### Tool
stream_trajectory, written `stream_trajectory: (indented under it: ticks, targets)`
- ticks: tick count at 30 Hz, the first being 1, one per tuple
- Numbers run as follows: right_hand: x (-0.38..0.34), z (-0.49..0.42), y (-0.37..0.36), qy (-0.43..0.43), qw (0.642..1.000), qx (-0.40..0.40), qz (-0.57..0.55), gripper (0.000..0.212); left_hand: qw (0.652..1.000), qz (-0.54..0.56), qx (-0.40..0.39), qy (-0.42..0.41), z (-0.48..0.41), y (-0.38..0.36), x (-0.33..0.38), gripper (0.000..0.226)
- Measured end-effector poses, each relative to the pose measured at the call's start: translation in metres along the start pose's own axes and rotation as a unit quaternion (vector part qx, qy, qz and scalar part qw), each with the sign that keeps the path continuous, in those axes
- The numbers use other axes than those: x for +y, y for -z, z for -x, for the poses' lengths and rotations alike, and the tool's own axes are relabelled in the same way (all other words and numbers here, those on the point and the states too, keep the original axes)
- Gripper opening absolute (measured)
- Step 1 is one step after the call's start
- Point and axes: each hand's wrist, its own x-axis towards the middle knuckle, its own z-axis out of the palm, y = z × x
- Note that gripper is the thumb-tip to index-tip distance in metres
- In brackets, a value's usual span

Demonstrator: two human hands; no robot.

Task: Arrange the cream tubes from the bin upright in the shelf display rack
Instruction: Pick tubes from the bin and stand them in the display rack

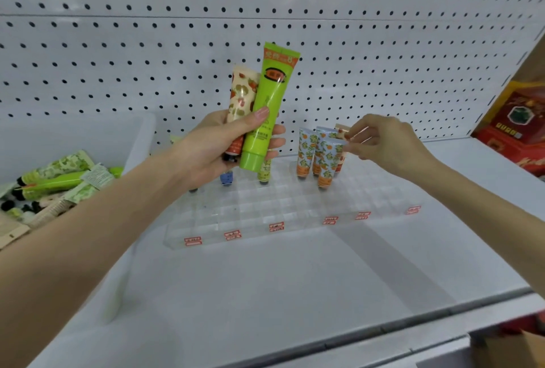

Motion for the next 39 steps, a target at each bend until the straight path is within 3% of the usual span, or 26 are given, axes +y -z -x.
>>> stream_trajectory:
  ticks: [3, 5, 8, 11, 14, 16, 20, 24, 30, 34, 39]
  targets:
    - [-0.019, 0.008, 0.018, -0.001, 0.992, 0.02, -0.126, 0.011, 1.0, -0.008, -0.024, 0.001, 0.001, -0.001, -0.001, 0.044]
    - [-0.035, 0.018, 0.027, 0.0, 0.972, -0.007, -0.236, 0.006, 0.999, -0.016, -0.042, 0.003, 0.002, -0.002, -0.002, 0.044]
    - [-0.056, 0.032, 0.025, 0.012, 0.948, -0.047, -0.315, 0.017, 0.997, -0.041, -0.071, 0.006, 0.004, -0.007, -0.005, 0.04]
    - [-0.067, 0.035, 0.019, 0.017, 0.951, -0.014, -0.307, 0.031, 0.992, -0.08, -0.094, 0.017, 0.008, -0.013, -0.007, 0.033]
    - [-0.073, 0.035, 0.026, 0.012, 0.948, -0.01, -0.319, 0.031, 0.981, -0.141, -0.131, 0.032, 0.015, -0.019, -0.004, 0.034]
    - [-0.076, 0.036, 0.035, 0.02, 0.948, -0.065, -0.312, 0.024, 0.971, -0.173, -0.161, 0.049, 0.021, -0.024, -0.004, 0.03]
    - [-0.079, 0.047, 0.048, 0.055, 0.962, -0.192, -0.188, 0.008, 0.95, -0.226, -0.197, 0.082, 0.032, -0.036, -0.006, 0.022]
    - [-0.079, 0.053, 0.049, 0.074, 0.959, -0.236, -0.135, 0.01, 0.947, -0.238, -0.2, 0.081, 0.038, -0.051, -0.006, 0.024]
    - [-0.058, 0.044, 0.066, 0.076, 0.952, -0.241, -0.172, 0.004, 0.963, -0.204, -0.16, 0.069, 0.035, -0.074, -0.016, 0.024]
    - [-0.03, 0.021, 0.095, 0.081, 0.952, -0.215, -0.202, 0.018, 0.979, -0.163, -0.1, 0.065, 0.032, -0.087, -0.051, 0.029]
    - [0.018, -0.016, 0.134, 0.028, 0.93, -0.147, -0.336, 0.032, 0.998, 0.041, 0.043, 0.023, 0.032, -0.108, -0.111, 0.035]
